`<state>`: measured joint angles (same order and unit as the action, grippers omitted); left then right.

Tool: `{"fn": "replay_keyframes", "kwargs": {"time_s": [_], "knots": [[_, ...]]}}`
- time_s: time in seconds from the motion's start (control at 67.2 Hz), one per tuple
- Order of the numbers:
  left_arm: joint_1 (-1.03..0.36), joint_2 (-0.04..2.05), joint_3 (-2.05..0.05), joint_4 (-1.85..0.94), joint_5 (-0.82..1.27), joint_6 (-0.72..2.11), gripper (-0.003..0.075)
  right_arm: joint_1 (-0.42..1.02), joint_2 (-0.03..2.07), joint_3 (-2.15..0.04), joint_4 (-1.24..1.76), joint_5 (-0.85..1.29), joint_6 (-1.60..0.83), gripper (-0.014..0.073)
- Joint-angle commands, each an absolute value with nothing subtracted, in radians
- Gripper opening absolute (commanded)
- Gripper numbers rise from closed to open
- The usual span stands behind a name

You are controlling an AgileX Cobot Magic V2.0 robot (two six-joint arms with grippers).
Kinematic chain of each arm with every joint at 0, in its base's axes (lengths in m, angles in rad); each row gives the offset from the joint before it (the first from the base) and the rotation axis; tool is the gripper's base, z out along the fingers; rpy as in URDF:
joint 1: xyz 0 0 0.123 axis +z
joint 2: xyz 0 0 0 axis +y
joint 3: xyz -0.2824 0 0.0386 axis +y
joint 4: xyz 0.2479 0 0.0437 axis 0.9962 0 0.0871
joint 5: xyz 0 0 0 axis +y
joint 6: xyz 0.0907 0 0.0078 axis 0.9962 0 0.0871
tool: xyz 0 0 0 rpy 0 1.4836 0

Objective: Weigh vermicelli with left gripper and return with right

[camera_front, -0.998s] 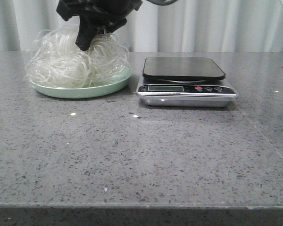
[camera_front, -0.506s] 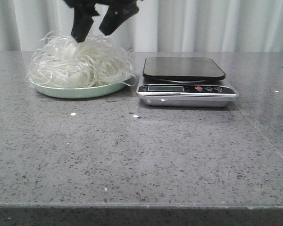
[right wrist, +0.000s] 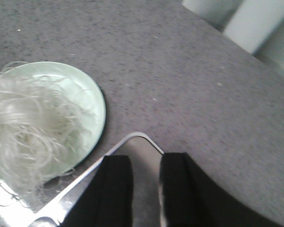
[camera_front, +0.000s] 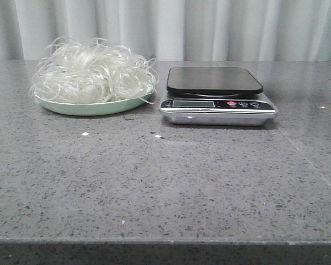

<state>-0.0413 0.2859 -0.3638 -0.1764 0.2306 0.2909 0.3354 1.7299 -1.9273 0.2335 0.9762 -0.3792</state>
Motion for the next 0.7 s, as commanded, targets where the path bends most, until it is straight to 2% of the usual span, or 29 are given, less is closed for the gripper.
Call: {"fn": "replay_keyframes", "kwargs": {"time_s": [0.0,0.03,0.238,0.476,0.685], "knots": [[-0.039,0.293,-0.391,-0.182,0.160,0.280,0.0136,0.241,1.643,-1.963,0.242,0.981,-0.354,0.0173],[-0.039,0.293,-0.391,-0.182,0.160,0.280,0.0136,0.217,1.633,-1.960,0.245,0.993,-0.353,0.0151],[-0.039,0.293,-0.391,-0.182,0.160,0.280,0.0136,0.083,1.531,-1.826,0.251,0.948,-0.302,0.0151],[-0.039,0.293,-0.391,-0.182,0.160,0.280,0.0136,-0.018,1.223,-1.315,0.250,0.633,-0.291,0.0151],[-0.039,0.293,-0.391,-0.182,0.160,0.280,0.0136,-0.026,0.918,-0.909,0.250,0.412,-0.291,0.0151]]}}
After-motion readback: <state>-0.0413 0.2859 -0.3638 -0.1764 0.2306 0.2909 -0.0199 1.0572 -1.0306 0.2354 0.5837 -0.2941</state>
